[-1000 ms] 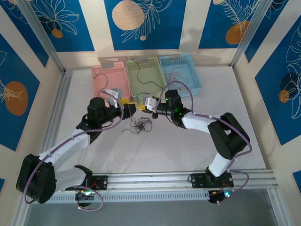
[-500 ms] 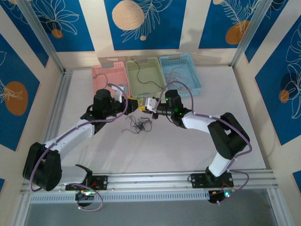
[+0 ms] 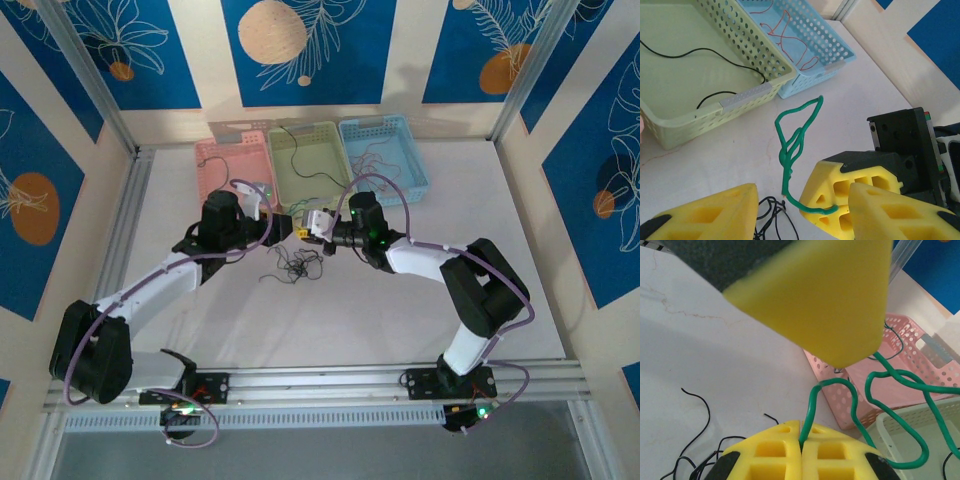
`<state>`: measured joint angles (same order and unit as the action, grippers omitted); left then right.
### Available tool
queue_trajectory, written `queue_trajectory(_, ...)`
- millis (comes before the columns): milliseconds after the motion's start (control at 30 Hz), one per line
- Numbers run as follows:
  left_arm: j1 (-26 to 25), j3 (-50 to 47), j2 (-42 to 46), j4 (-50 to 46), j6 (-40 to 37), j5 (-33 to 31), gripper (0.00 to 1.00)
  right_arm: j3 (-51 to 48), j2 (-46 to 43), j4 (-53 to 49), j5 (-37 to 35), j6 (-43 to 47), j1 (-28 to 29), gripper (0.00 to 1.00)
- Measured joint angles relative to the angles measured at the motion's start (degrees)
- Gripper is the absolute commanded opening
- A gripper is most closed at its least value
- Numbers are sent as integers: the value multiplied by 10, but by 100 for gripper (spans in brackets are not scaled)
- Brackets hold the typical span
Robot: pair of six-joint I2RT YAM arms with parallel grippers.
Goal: Untangle the cables
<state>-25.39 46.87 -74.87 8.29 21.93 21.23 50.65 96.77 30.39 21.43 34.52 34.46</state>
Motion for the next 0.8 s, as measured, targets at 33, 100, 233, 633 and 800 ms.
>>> queue_trajectory(33, 0, 0, 0, 0, 0, -1, 46, 0, 0, 0, 0, 0, 0, 0)
queue_trajectory(100, 0, 0, 0, 0, 0, -3, 44, 0, 1, 0, 0, 0, 0, 0)
queue_trajectory(233, 0, 9, -11, 0, 0, -3, 36, 0, 2, -1, 0, 0, 0, 0)
queue_trajectory(633, 0, 25, -30, 0, -8, -5, 0, 4, 3, -9, -1, 4, 1, 0)
queue_trajectory(800, 0, 25, -28, 0, -8, -19, 0, 10, 10, -16, -2, 12, 5, 0)
